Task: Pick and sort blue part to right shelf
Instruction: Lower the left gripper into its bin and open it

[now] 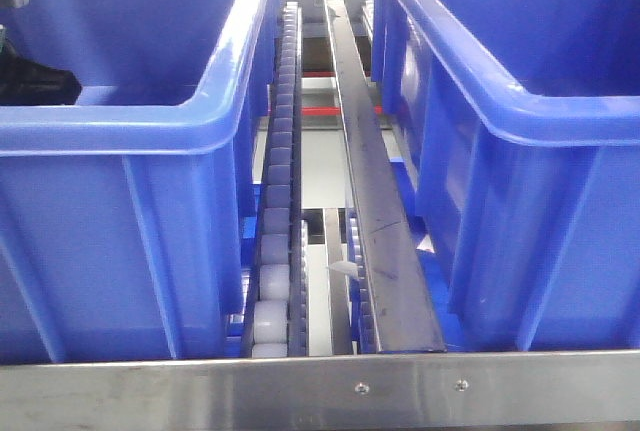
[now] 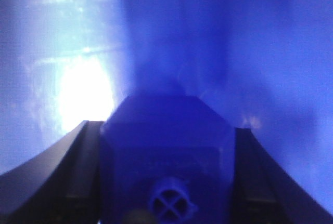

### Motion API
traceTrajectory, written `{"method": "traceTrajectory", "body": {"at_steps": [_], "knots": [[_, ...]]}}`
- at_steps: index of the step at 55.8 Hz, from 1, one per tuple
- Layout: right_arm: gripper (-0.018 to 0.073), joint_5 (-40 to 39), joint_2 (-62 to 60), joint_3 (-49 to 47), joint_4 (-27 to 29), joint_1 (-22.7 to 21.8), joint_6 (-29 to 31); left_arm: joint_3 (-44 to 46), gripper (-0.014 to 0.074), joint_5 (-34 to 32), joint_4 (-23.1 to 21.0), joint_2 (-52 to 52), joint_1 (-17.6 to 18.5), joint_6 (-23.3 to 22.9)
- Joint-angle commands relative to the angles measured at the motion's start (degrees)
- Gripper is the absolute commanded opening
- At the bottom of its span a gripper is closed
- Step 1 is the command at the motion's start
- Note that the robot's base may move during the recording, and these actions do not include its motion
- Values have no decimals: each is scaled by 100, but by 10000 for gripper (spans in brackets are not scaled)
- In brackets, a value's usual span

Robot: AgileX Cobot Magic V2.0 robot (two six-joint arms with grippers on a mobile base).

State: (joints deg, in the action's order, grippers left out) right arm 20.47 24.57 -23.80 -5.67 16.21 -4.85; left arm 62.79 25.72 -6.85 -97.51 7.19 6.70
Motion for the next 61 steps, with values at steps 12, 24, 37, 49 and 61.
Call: {"method": "traceTrajectory", "body": {"at_steps": [12,24,37,49,61], "knots": [[238,-530,24,-184,-65,-9,39,392,570,243,-64,356,36,7],[238,-530,24,-184,-65,-9,39,432,570,352,-64,1084,36,7],[238,-530,24,-184,-65,-9,39,-337,465,147,-64,2434,36,7],[238,-530,24,-184,-65,-9,39,-1510,295,-366,-71,4242,36,7],[236,-399,49,-319,-65,-9,9,-2294,186,-550,-86,6012,36,7]]}}
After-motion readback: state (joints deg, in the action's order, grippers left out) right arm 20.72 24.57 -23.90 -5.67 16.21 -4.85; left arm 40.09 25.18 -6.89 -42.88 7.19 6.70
